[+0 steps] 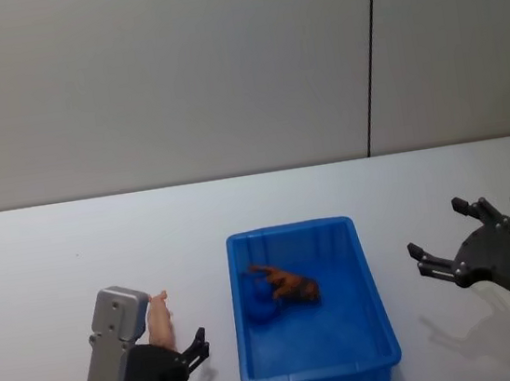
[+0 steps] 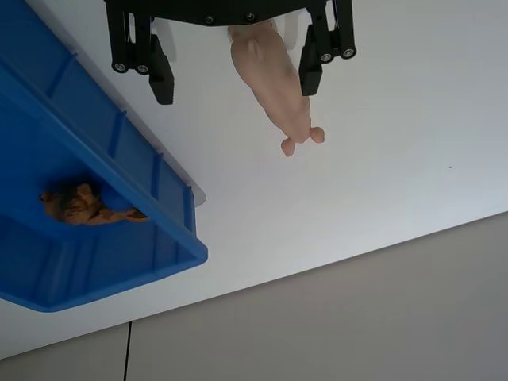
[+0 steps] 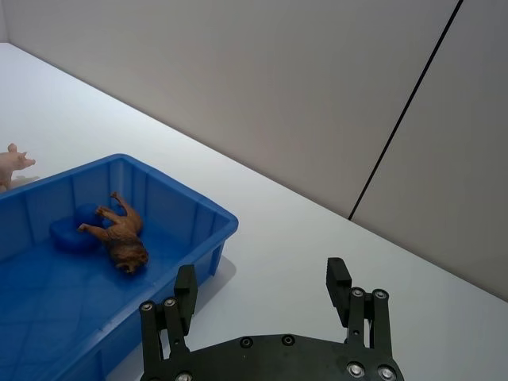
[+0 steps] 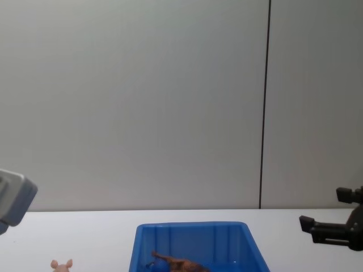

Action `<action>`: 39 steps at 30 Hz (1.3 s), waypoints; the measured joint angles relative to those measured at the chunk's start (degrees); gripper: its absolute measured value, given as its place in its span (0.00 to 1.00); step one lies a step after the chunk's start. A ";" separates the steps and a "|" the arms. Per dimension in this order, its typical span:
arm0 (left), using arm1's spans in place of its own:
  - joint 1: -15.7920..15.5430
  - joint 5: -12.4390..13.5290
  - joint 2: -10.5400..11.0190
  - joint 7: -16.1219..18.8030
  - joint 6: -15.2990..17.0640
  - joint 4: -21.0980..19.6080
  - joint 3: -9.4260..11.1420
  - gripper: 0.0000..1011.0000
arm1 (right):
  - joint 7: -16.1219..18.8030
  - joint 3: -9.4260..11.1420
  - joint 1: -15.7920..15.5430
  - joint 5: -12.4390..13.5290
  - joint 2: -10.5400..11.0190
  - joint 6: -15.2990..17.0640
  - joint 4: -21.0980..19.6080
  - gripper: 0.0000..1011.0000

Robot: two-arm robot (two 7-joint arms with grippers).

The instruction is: Pick up the two dolls from the table and place them into the box.

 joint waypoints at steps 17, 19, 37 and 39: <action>0.10 -0.11 0.25 -0.82 -1.12 2.50 -1.18 0.80 | 0.00 0.00 0.00 0.00 0.00 0.00 0.00 0.99; -0.11 0.03 0.12 -1.11 -1.22 2.95 -1.26 0.75 | 0.00 0.00 0.00 0.00 0.00 0.00 0.00 0.99; -1.65 1.67 -1.06 -3.39 -1.78 5.69 -1.66 0.39 | 0.01 0.00 0.00 0.00 0.00 0.01 0.00 0.99; -1.81 2.12 -1.13 -3.71 -1.77 5.65 -1.71 0.39 | 0.00 0.00 0.00 0.00 0.00 0.01 0.00 0.99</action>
